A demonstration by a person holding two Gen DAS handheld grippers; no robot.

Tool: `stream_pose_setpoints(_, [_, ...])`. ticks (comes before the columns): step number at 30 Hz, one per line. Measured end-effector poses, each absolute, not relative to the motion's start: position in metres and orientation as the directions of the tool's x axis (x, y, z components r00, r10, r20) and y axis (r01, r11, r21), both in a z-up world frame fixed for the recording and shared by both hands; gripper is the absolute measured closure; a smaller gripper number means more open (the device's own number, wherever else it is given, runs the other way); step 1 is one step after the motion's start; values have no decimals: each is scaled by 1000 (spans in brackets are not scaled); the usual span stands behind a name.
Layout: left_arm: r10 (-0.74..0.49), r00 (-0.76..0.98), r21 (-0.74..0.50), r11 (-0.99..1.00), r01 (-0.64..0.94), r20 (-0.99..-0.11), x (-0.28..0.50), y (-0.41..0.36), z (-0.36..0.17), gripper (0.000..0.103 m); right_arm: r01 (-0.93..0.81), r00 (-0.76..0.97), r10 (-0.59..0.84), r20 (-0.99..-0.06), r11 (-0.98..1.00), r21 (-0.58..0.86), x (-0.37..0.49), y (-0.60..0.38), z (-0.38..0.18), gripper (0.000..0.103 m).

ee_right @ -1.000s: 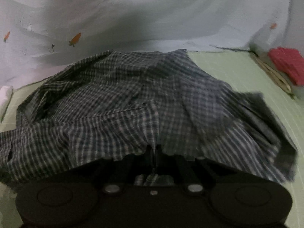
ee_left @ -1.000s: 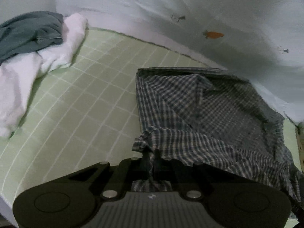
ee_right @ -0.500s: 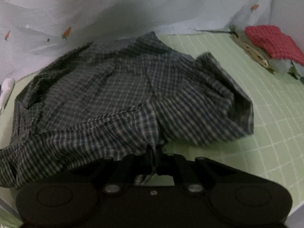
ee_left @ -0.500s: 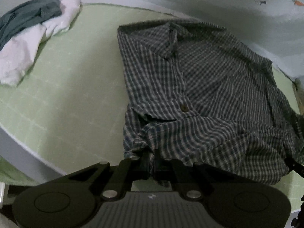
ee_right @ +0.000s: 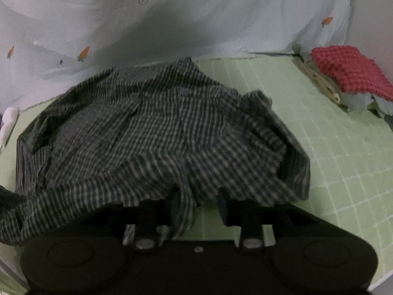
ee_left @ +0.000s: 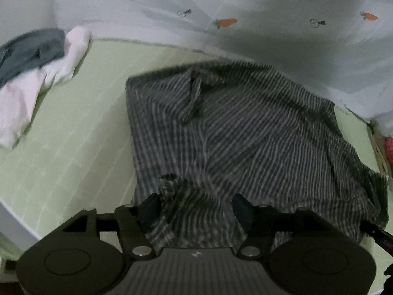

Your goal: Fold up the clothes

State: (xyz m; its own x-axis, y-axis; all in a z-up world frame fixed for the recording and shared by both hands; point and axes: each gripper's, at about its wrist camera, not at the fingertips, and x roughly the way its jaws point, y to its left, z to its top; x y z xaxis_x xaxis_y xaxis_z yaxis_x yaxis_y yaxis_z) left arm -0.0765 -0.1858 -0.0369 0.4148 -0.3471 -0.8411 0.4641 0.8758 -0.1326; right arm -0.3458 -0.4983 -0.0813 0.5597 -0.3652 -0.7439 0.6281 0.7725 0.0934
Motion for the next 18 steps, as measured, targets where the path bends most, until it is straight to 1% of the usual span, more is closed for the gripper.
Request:
stream_pose_setpoints(2, [-353,416,-129,869,477,-838,-68,-192,-35,31,631,585,-379,-717,769,107,-340,-501,-74,57])
stream_pose_setpoints(4, [-356,416,-125,864,488,-837,-59,-199,-33,31,630,607,-387,-693,767,124,-335,-505,-66,55])
stream_pose_setpoints(7, [-361,416,-118,855,505,-834,-40,-211,-33,30,632,630,-401,-665,762,139,-320,-510,-56,44])
stream_pose_setpoints(9, [-368,417,-117,849,515,-831,-26,-219,-33,29,631,643,-412,-646,762,143,-309,-514,-50,41])
stream_pose_setpoints(11, [-371,420,-114,845,522,-828,-11,-228,-35,28,634,648,-422,-634,760,142,-294,-520,-46,33])
stream_pose_setpoints(13, [-371,425,-105,842,530,-826,8,-239,-37,27,634,643,-425,-637,763,130,-274,-529,-49,28])
stream_pose_setpoints(18, [-332,457,-39,840,541,-825,60,-271,-51,23,644,585,-433,-686,762,67,-216,-572,-71,26])
